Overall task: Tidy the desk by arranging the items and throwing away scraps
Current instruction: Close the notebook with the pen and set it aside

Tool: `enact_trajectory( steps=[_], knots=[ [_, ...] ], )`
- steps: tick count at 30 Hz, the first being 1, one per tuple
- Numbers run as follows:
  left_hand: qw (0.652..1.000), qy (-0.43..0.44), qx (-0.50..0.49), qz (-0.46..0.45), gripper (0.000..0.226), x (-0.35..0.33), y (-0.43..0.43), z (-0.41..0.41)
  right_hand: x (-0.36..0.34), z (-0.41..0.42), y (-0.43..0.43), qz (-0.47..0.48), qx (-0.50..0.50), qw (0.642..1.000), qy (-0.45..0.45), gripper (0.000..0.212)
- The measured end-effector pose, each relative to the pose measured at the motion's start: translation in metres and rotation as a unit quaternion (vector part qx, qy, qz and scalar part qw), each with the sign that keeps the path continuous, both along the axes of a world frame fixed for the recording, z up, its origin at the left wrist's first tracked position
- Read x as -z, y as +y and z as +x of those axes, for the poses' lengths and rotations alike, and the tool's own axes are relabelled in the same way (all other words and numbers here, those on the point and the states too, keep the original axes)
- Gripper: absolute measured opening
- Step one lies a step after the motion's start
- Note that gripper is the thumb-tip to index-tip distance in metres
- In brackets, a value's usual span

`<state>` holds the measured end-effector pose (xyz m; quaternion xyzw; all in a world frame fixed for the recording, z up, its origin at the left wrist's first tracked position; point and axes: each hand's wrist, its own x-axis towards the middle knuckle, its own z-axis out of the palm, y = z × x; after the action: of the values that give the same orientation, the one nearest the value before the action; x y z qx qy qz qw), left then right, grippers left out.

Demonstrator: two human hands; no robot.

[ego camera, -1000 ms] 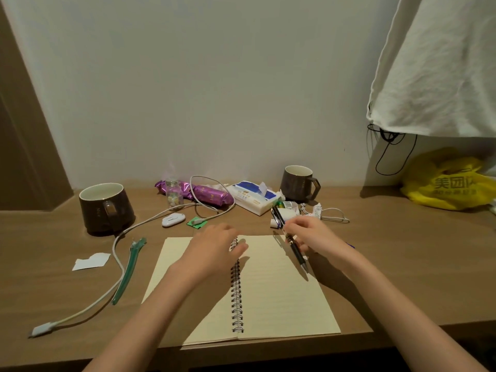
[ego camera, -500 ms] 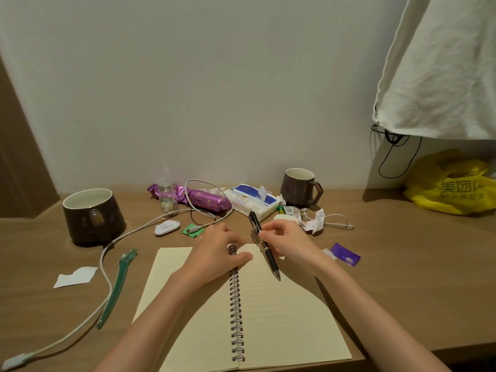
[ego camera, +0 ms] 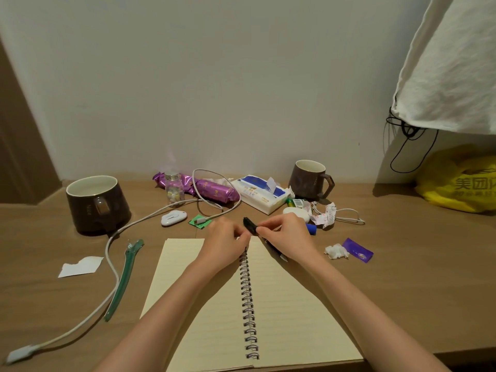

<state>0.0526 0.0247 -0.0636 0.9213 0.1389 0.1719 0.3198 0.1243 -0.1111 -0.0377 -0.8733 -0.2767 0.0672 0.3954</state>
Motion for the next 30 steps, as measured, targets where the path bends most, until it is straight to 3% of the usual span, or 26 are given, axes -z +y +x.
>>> enact_trajectory(
  steps=[10,16,20,30],
  knots=[
    [0.999,0.017,-0.032,-0.012,0.037,0.007,0.003,0.006,0.000,-0.006,-0.007,-0.021,-0.028,0.999,0.013,0.026],
    [0.999,0.028,-0.024,-0.024,0.035,0.012,0.009,0.009,-0.002,-0.018,-0.009,-0.064,-0.043,0.997,0.008,0.044],
    [0.999,0.039,-0.012,-0.023,0.025,0.009,0.014,0.006,-0.006,-0.023,-0.010,-0.081,-0.039,0.996,-0.002,0.043],
    [0.998,0.046,-0.029,-0.023,0.029,0.006,0.008,0.006,-0.003,-0.035,-0.011,-0.053,-0.033,0.997,0.053,0.037]
  ],
)
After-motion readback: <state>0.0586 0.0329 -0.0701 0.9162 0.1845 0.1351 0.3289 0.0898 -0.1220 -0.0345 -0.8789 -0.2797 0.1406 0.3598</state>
